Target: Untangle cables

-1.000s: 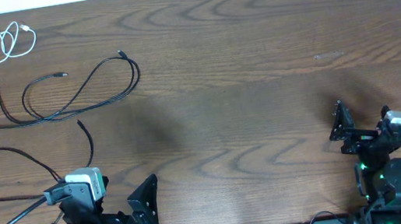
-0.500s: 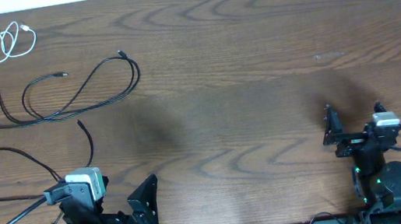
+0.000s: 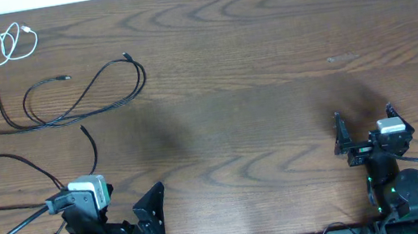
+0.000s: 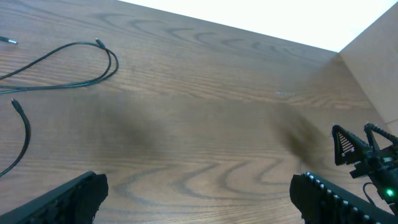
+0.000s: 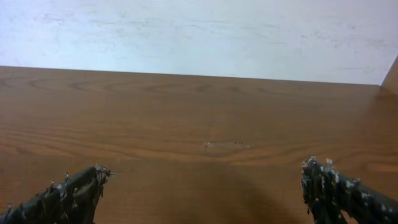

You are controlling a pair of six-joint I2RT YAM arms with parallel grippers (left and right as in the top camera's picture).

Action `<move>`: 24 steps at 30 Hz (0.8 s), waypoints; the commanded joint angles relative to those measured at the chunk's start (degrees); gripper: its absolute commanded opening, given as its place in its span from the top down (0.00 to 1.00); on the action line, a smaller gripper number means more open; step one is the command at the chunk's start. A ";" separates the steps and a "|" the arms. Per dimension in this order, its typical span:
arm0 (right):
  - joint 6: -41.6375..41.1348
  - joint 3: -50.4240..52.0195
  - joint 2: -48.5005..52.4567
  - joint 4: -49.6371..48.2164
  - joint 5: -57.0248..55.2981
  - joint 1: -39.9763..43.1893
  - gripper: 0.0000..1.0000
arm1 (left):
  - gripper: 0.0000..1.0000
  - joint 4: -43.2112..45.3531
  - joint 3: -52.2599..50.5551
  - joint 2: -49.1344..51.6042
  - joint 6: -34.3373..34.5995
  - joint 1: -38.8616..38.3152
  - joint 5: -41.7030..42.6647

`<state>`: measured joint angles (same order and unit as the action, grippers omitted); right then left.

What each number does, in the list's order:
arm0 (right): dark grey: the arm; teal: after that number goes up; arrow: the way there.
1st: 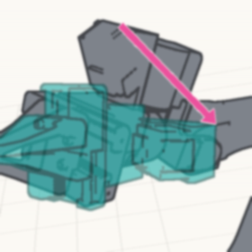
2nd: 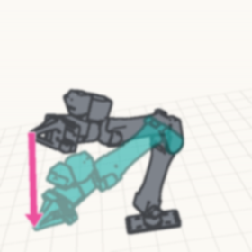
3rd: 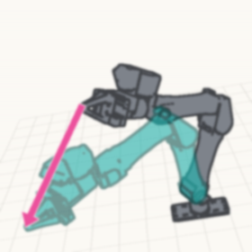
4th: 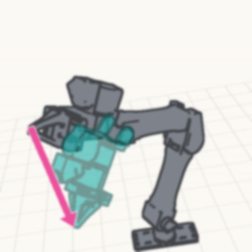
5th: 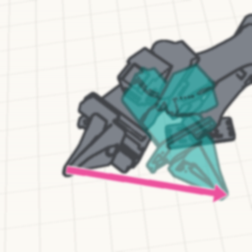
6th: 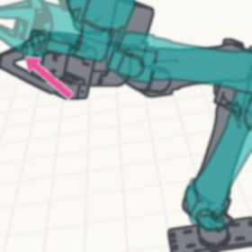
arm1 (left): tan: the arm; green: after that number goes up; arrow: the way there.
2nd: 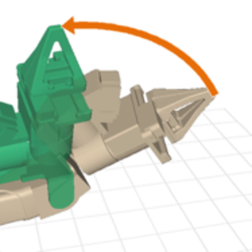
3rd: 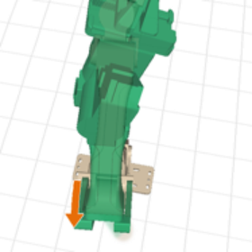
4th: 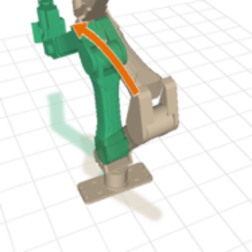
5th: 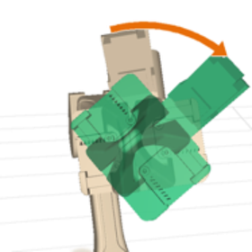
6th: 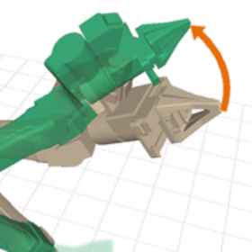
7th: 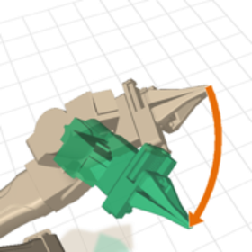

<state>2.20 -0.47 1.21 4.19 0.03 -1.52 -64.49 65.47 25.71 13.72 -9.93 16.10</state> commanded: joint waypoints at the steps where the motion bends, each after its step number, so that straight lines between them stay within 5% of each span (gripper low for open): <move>1: -0.59 0.17 -0.63 0.33 -0.37 -0.31 0.01 | 0.01 0.00 0.00 -0.02 0.31 -0.13 -0.74; 24: -3.87 0.17 -0.63 0.28 -0.46 0.76 0.01 | 0.01 0.00 0.00 -0.02 0.31 -0.13 -0.74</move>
<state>-0.86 -0.47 1.21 4.19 -0.01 -0.97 -64.49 65.47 25.71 13.72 -9.91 16.10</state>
